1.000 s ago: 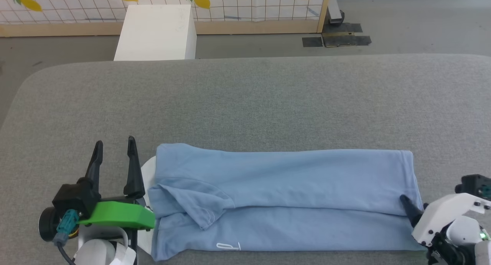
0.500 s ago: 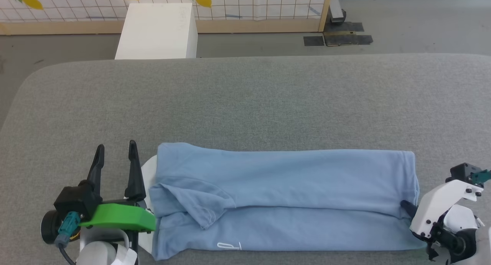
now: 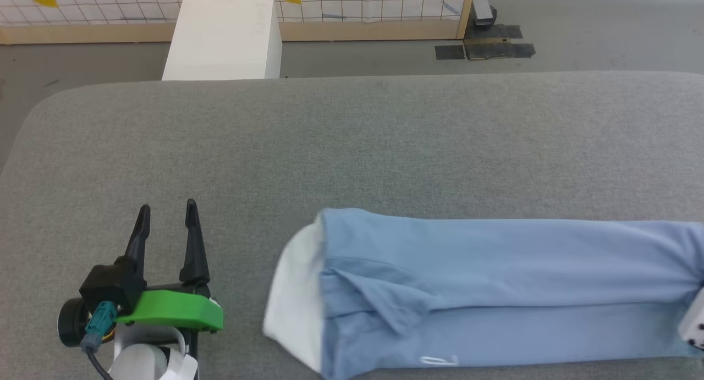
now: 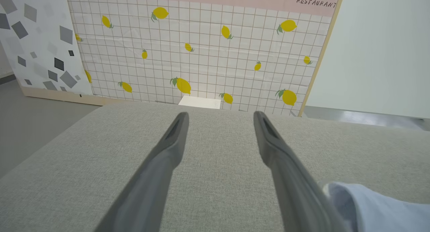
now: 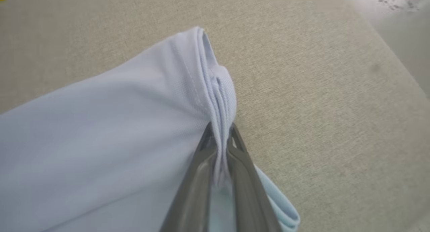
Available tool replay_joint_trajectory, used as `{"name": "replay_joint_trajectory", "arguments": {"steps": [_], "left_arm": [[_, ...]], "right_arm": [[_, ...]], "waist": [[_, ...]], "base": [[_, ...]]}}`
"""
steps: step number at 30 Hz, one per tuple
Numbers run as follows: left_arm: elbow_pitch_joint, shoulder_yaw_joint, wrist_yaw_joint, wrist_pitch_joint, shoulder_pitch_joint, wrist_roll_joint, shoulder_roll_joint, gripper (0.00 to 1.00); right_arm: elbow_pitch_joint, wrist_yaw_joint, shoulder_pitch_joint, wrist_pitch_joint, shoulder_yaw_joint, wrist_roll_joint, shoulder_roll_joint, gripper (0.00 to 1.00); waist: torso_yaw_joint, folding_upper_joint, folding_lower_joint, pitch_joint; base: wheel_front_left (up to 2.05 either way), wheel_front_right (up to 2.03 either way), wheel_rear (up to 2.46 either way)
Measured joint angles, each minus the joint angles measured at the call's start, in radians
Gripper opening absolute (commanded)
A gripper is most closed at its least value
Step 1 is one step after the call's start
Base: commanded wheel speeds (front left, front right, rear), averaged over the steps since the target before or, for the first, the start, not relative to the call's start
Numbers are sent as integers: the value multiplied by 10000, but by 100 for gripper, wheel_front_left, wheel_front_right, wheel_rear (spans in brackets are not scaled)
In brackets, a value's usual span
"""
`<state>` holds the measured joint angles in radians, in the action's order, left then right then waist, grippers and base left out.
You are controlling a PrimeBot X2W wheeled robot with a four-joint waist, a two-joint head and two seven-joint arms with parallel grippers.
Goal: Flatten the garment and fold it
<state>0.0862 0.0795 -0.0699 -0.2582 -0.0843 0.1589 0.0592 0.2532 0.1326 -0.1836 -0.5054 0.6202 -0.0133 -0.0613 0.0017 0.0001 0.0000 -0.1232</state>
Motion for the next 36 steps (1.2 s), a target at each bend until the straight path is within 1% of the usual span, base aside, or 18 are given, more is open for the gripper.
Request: {"name": "replay_joint_trajectory", "arguments": {"steps": [3,6,9,11,14,18,20,22,24,27,29,31,36], "left_arm": [[0,8,-10,0,-16,-10,-10,100],[-2,19,-12,0,-16,-21,-15,100],[0,29,-56,0,-17,-38,-23,100],[15,44,-84,2,-17,-86,-27,100],[29,155,-84,0,-13,-86,-31,100],[38,192,-84,0,6,-96,-35,100],[38,194,-84,0,9,-98,-35,100],[38,178,-84,0,8,-100,-36,100],[35,157,-86,0,5,-100,-38,100],[38,105,-86,2,-6,-100,-42,100],[40,52,-88,0,-33,-98,-44,100],[54,6,-92,0,-107,-98,-48,100],[71,-98,-100,0,-316,-96,-54,100]], "right_arm": [[-73,0,-3,320,305,642,-123,0],[-130,0,-3,485,316,1049,-199,0],[-349,0,23,489,-17,1139,-228,0],[-792,0,156,372,-587,1053,-228,0],[-2190,-2,609,-251,-1967,420,-134,0],[-4587,-2,1356,-1505,-4048,-403,-27,0],[-5590,-4,1589,-1985,-5099,-539,-50,0],[-6276,-4,1629,-2324,-6188,-671,-148,0],[-6644,-2,1551,-2523,-7388,-817,-270,0],[-6358,-4,966,-2516,-8932,-1049,-357,0],[-5843,-4,526,-2405,-9683,-1239,-316,0],[-5079,-4,45,-2205,-10374,-1337,-232,0],[-3114,-4,-897,-1611,-11401,-1501,-25,0]], "waist": [[0,0,0,-28],[-3,0,0,-33],[14,0,0,-18],[31,0,0,8],[1,0,0,59],[-37,0,0,152],[-41,0,0,169],[-40,0,0,156],[-35,-1,0,122],[-10,0,0,43],[18,0,0,-27],[75,0,0,-115],[265,0,0,-340]], "base": [[0,0,0],[0,0,0],[0,0,0],[0,0,0],[0,0,0],[0,0,0],[0,0,0],[0,0,0],[0,0,0],[0,0,0],[0,0,0],[0,0,0],[0,0,0]]}}
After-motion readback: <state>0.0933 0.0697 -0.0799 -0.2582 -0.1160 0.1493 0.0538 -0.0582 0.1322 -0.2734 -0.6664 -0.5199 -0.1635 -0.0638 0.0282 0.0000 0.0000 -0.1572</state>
